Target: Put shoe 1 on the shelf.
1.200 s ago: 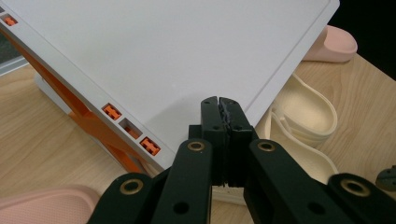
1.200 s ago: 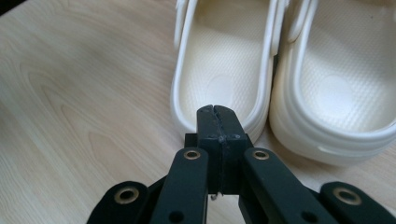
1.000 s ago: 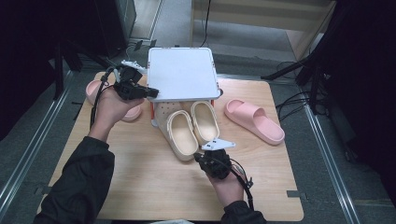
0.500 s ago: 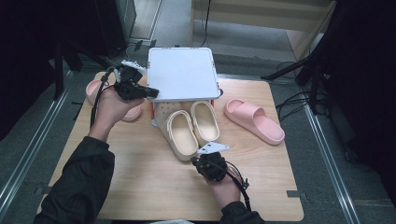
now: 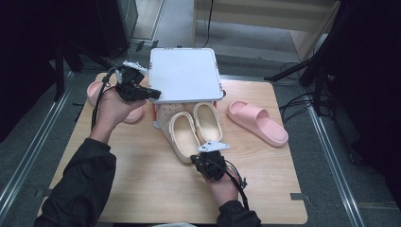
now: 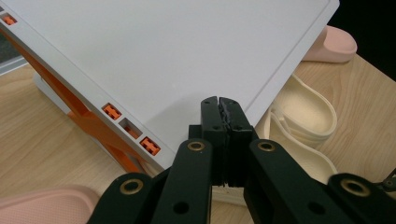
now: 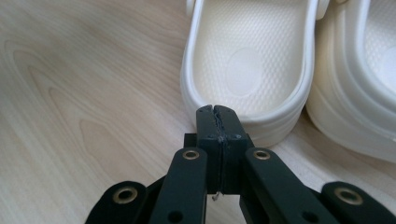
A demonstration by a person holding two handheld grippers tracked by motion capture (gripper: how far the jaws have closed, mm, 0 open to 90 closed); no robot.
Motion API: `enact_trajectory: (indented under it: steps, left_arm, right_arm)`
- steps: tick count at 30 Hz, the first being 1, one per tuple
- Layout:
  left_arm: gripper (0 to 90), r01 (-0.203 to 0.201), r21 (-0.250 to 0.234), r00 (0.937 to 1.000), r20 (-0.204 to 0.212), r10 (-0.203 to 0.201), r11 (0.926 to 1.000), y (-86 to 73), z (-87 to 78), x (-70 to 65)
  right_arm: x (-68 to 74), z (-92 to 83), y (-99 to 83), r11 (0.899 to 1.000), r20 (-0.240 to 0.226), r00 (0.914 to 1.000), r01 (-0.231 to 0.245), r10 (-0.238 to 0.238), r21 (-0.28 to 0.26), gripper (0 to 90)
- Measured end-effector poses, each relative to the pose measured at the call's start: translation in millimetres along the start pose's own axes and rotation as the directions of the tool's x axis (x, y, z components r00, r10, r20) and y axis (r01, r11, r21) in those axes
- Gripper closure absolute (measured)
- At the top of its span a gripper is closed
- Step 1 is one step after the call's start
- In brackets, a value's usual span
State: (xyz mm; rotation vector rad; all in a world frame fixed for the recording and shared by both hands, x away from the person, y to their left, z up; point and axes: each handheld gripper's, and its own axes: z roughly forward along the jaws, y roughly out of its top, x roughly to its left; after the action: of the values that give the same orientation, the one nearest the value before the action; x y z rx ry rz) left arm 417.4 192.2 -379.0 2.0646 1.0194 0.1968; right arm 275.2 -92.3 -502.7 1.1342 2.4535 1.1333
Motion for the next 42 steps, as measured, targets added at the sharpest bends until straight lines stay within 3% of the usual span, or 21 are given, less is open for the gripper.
enact_trajectory:
  steps: [4,12,18,22,27,30,42]
  left_arm:
    - [89.4,-0.001,0.002,1.0,-0.002,0.001,1.0,0.2,0.0,-0.3]
    - [89.4,0.004,0.0,1.0,0.004,-0.004,1.0,-0.3,-0.2,0.7]
    - [89.4,0.002,0.001,1.0,0.005,-0.002,1.0,-0.1,0.0,0.7]
    - [89.4,0.001,0.001,1.0,0.002,-0.001,1.0,-0.1,-0.1,0.3]
    - [89.3,0.002,0.001,1.0,0.007,-0.002,1.0,-0.1,0.1,0.6]
    - [89.4,0.003,0.0,1.0,0.004,-0.003,1.0,-0.1,0.1,0.2]
    - [89.4,0.007,0.0,1.0,0.006,-0.007,1.0,-0.1,0.3,0.0]
  right_arm:
    - [-1.2,0.8,4.8,1.0,-0.008,0.9998,-0.018,0.018,-0.014,90.0]
    - [0.2,1.2,10.5,1.0,-0.004,1.0,0.002,-0.002,-0.026,90.0]
    - [1.5,2.5,0.9,0.999,-0.002,0.9995,0.031,-0.031,0.022,90.0]
    - [-2.1,2.9,0.9,1.0,-0.027,0.9996,0.013,-0.013,0.025,90.0]
    - [0.3,4.7,-3.7,0.996,-0.014,0.9987,0.051,-0.05,0.068,90.0]
    - [-0.4,10.2,-6.3,0.995,-0.018,0.9987,0.049,-0.048,0.087,90.0]
    - [6.1,17.0,3.3,0.997,-0.018,0.9986,0.05,-0.049,0.06,90.0]
